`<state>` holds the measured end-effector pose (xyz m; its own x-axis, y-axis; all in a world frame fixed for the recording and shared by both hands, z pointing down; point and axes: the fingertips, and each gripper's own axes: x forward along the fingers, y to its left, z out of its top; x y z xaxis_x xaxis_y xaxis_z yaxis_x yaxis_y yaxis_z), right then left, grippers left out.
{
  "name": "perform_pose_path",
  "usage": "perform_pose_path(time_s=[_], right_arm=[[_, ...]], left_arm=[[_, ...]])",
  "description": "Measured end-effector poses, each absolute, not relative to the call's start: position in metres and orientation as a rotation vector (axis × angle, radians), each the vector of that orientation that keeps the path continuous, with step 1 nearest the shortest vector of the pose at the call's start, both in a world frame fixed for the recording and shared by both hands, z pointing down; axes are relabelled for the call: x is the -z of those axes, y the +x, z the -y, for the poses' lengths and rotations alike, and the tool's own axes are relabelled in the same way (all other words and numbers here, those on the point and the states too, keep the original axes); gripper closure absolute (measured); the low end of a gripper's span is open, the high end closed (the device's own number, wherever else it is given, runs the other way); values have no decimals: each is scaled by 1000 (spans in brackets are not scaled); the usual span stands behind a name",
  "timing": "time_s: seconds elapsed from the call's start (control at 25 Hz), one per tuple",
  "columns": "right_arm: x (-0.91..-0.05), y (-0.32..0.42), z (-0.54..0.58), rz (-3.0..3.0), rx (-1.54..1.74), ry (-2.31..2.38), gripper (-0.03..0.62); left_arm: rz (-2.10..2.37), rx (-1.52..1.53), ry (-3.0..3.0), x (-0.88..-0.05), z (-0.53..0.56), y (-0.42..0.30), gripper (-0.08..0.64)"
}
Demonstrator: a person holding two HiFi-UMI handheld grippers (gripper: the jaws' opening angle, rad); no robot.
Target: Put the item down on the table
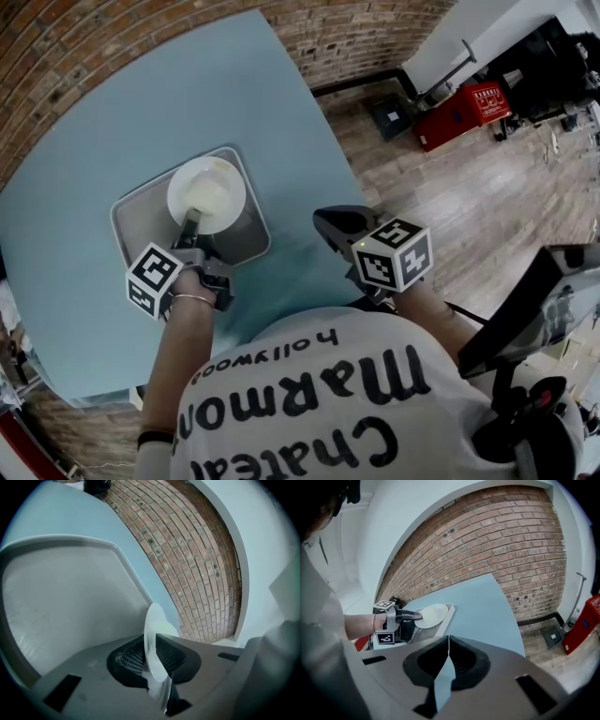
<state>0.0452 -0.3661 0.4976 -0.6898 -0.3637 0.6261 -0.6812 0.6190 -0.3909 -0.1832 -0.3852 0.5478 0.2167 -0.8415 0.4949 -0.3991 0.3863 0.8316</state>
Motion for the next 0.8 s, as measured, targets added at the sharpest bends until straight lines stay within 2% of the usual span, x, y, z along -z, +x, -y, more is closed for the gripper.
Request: perform_pose_path(time_s=[0.8], right_arm=[[-500,52,370,2342,-864,828,580]], left_arm=[[1513,257,1259,-556,399,-192,506]])
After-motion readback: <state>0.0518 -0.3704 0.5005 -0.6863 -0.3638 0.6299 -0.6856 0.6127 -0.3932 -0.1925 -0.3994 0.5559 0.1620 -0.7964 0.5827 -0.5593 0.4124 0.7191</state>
